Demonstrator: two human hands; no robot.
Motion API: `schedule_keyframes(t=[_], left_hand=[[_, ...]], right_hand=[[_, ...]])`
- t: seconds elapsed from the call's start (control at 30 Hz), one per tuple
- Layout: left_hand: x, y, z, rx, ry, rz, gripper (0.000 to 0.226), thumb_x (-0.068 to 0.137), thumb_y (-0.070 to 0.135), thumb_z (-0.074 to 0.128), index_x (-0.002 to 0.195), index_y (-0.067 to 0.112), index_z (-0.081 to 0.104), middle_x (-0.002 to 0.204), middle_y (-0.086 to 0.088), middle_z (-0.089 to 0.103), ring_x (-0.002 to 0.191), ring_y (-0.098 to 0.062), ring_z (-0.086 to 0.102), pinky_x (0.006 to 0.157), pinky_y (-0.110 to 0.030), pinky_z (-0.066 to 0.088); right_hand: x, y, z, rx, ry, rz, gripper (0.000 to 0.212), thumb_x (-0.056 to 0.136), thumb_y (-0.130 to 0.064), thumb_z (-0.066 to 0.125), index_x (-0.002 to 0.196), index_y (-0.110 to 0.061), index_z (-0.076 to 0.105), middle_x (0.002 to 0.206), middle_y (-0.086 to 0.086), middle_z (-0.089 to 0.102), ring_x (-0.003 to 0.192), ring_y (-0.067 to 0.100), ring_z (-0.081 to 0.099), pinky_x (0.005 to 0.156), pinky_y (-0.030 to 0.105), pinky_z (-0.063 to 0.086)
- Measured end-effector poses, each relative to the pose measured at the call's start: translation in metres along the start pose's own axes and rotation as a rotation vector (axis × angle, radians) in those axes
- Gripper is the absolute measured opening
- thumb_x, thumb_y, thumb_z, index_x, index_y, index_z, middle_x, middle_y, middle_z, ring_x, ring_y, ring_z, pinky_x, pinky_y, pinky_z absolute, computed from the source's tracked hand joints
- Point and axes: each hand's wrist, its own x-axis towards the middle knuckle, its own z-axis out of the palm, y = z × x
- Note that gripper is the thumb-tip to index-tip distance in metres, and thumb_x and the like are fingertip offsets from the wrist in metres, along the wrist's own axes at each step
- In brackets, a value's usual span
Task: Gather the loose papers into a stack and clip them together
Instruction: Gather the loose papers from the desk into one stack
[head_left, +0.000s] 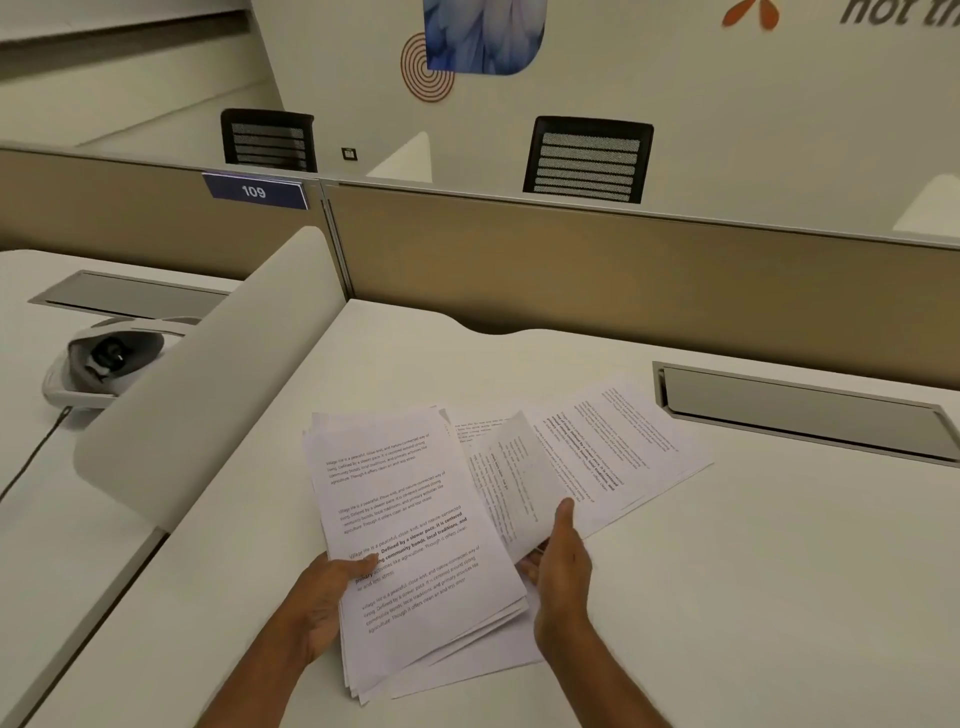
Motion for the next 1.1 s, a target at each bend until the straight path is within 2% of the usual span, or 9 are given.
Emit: schedule_keyframes(t=[0.1,0.2,0.3,0.37,0.5,0.63,0.9,1.03,1.1], left_hand=[[-0.006,0.002,0.002,-0.01,-0.022,-0.003,0.036,0.093,-0.009,0.062,0.128,0.0,0.065,0.112,-0.022,0.076,0.099,-0.04,0.071,0.085,-0.051,0.059],[-0.018,0.006,0.002,0.006,-0.072,-0.02,0.04,0.092,-0.007,0.065,0.131,0.002,0.065,0.121,-0.026,0.074,0.108,-0.044,0.071,0.084,-0.051,0.062],[-0.037,0.013,0.0,0.057,-0.174,-0.023,0.038,0.092,-0.002,0.066,0.129,0.009,0.066,0.12,-0.02,0.077,0.108,-0.042,0.074,0.083,-0.05,0.064],[-0.05,0.02,0.001,0.135,-0.234,-0.009,0.038,0.093,0.004,0.067,0.13,0.012,0.065,0.12,-0.018,0.077,0.108,-0.04,0.075,0.088,-0.051,0.062],[-0.064,0.033,0.011,0.295,-0.303,0.028,0.039,0.093,0.019,0.069,0.132,0.014,0.065,0.121,-0.015,0.078,0.11,-0.037,0.075,0.1,-0.053,0.057],[-0.071,0.031,0.034,0.361,-0.306,0.068,0.039,0.094,0.024,0.069,0.132,0.015,0.065,0.118,-0.012,0.079,0.107,-0.034,0.076,0.099,-0.052,0.058],[-0.074,0.005,0.072,0.357,-0.34,0.048,0.035,0.1,0.027,0.062,0.133,0.016,0.064,0.119,-0.013,0.079,0.108,-0.034,0.076,0.098,-0.051,0.059],[-0.073,-0.005,0.088,0.29,-0.327,0.07,0.036,0.1,0.024,0.062,0.135,0.015,0.062,0.118,-0.011,0.079,0.107,-0.032,0.077,0.091,-0.045,0.062],[-0.073,-0.009,0.097,0.276,-0.318,0.088,0.034,0.1,0.023,0.062,0.133,0.016,0.063,0.115,-0.008,0.08,0.104,-0.029,0.078,0.084,-0.039,0.064]], right_hand=[[0.003,0.017,0.0,-0.192,0.019,-0.006,0.042,0.103,-0.036,0.055,0.14,-0.015,0.055,0.134,0.007,0.064,0.117,0.028,0.061,0.107,0.045,0.051],[0.016,0.02,-0.009,-0.289,0.028,0.009,0.032,0.101,-0.008,0.051,0.131,-0.009,0.062,0.12,0.016,0.072,0.09,0.027,0.065,0.086,0.04,0.058],[0.023,-0.005,-0.024,-0.306,-0.047,0.0,0.029,0.1,-0.001,0.049,0.122,-0.012,0.065,0.102,0.017,0.075,0.074,0.029,0.069,0.065,0.037,0.064],[0.025,-0.028,-0.041,-0.395,-0.094,-0.043,0.027,0.099,0.0,0.05,0.12,-0.006,0.066,0.095,0.015,0.076,0.07,0.024,0.068,0.06,0.032,0.061],[0.022,-0.076,-0.083,-0.579,-0.33,-0.027,0.023,0.1,-0.005,0.054,0.118,-0.005,0.069,0.101,0.009,0.082,0.088,0.025,0.078,0.073,0.031,0.063],[0.02,-0.102,-0.111,-0.664,-0.474,0.016,0.022,0.102,-0.01,0.056,0.12,-0.012,0.068,0.106,0.008,0.081,0.1,0.028,0.077,0.085,0.038,0.064],[0.008,-0.096,-0.113,-0.58,-0.436,0.014,0.025,0.102,-0.02,0.059,0.122,-0.011,0.072,0.106,0.007,0.081,0.096,0.027,0.079,0.084,0.042,0.064],[-0.007,-0.076,-0.102,-0.423,-0.296,0.058,0.054,0.101,-0.062,0.039,0.116,-0.026,0.076,0.108,0.002,0.081,0.103,0.025,0.076,0.093,0.044,0.06],[-0.012,-0.065,-0.099,-0.368,-0.305,0.064,0.061,0.096,-0.072,0.033,0.119,-0.032,0.073,0.112,-0.003,0.08,0.106,0.021,0.075,0.092,0.041,0.058]])
